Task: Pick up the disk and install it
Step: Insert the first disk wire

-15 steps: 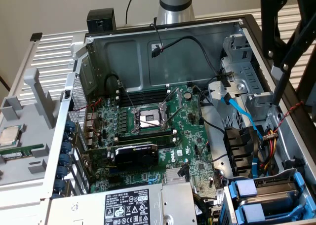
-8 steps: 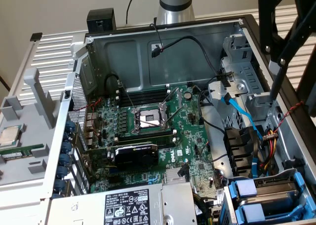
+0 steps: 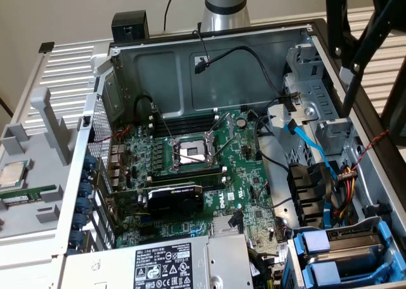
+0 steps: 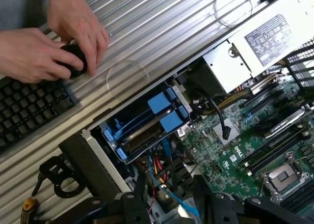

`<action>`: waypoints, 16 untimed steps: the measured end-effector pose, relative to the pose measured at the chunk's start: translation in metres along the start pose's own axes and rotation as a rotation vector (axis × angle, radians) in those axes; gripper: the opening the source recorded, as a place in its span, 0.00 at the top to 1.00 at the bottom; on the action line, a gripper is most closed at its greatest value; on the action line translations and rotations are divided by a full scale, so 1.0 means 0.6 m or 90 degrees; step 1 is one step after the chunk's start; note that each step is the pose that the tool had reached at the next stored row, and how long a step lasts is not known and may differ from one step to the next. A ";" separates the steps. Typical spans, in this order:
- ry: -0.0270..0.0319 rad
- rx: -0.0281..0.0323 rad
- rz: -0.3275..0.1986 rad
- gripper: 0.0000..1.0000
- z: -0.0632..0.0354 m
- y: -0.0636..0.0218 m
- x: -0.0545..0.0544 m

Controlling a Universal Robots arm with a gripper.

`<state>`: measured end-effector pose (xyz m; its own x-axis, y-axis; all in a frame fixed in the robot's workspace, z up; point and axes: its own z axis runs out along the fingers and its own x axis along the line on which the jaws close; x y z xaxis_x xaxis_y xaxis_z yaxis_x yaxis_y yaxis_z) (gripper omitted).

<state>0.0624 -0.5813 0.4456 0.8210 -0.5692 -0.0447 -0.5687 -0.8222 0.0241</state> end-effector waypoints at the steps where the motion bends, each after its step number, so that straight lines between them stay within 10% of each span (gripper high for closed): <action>1: 0.0002 -0.0003 0.000 0.50 0.000 -0.001 -0.001; 8: 0.0029 0.0006 0.000 0.24 0.000 -0.002 -0.002; 16: 0.0068 -0.0016 -0.088 0.24 0.001 -0.003 -0.002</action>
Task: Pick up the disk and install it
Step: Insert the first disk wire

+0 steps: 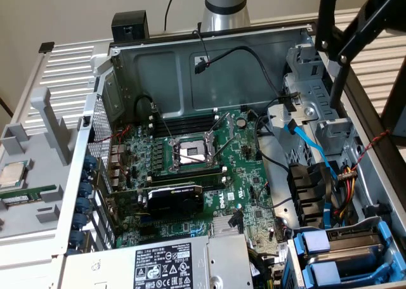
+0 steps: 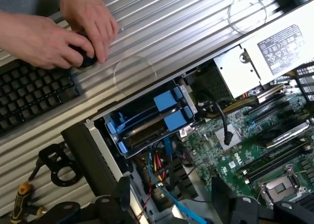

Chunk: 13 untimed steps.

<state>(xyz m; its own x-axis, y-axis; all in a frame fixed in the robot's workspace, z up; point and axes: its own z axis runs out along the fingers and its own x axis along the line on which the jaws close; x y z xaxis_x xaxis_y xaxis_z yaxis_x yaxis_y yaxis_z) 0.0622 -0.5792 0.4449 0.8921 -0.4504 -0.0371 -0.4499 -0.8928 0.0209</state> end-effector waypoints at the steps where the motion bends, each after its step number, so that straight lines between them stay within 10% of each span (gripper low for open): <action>1: 0.0002 -0.0004 -0.012 0.24 0.000 0.000 0.000; 13: 0.0135 -0.0006 -0.134 0.24 0.011 0.000 0.000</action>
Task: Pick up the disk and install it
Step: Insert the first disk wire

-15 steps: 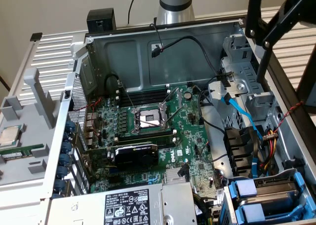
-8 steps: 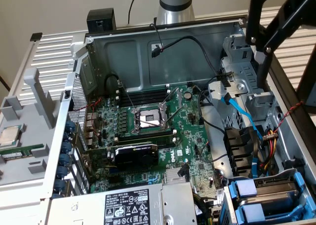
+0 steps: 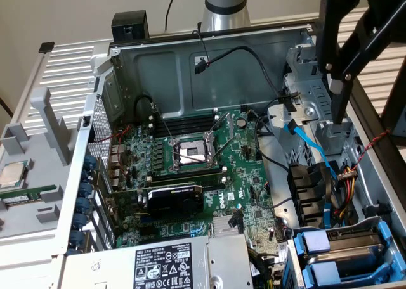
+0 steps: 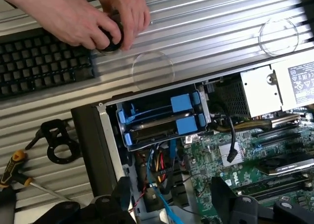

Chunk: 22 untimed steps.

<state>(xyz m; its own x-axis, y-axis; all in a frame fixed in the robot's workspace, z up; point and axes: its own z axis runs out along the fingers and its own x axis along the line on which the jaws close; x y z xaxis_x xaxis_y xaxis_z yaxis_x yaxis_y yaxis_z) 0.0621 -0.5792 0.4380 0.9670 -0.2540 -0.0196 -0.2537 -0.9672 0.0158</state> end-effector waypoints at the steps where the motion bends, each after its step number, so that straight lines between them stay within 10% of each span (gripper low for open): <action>1: 0.0033 0.0007 -0.003 0.24 0.001 0.000 -0.001; 3: 0.0138 0.0026 -0.004 0.24 0.002 0.001 -0.004; 8: 0.0600 0.0095 -0.003 0.24 0.004 0.005 -0.019; 11: 0.0653 0.0104 -0.004 0.24 0.010 0.006 -0.024; 22: 0.0662 0.0115 -0.073 0.24 0.025 0.006 -0.024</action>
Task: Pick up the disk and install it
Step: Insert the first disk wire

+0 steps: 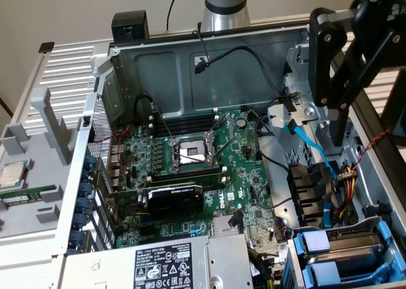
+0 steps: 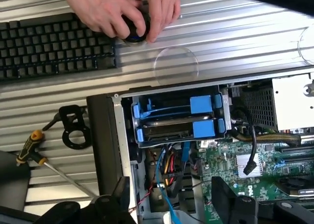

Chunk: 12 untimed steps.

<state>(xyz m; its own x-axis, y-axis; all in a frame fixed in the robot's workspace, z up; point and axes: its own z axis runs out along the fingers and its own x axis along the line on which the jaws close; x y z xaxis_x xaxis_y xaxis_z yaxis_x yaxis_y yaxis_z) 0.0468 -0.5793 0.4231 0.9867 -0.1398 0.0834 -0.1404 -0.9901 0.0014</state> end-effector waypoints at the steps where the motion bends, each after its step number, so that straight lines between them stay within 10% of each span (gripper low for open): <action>1: 0.0003 -0.0005 0.000 0.24 0.001 0.000 0.000; 12: 0.0034 -0.0179 -0.025 0.24 0.020 0.000 -0.002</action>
<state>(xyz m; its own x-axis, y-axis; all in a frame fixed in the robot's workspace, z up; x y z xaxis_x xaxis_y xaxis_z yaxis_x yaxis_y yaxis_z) 0.0469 -0.5792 0.4110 0.9910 -0.1013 0.0879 -0.1046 -0.9940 0.0328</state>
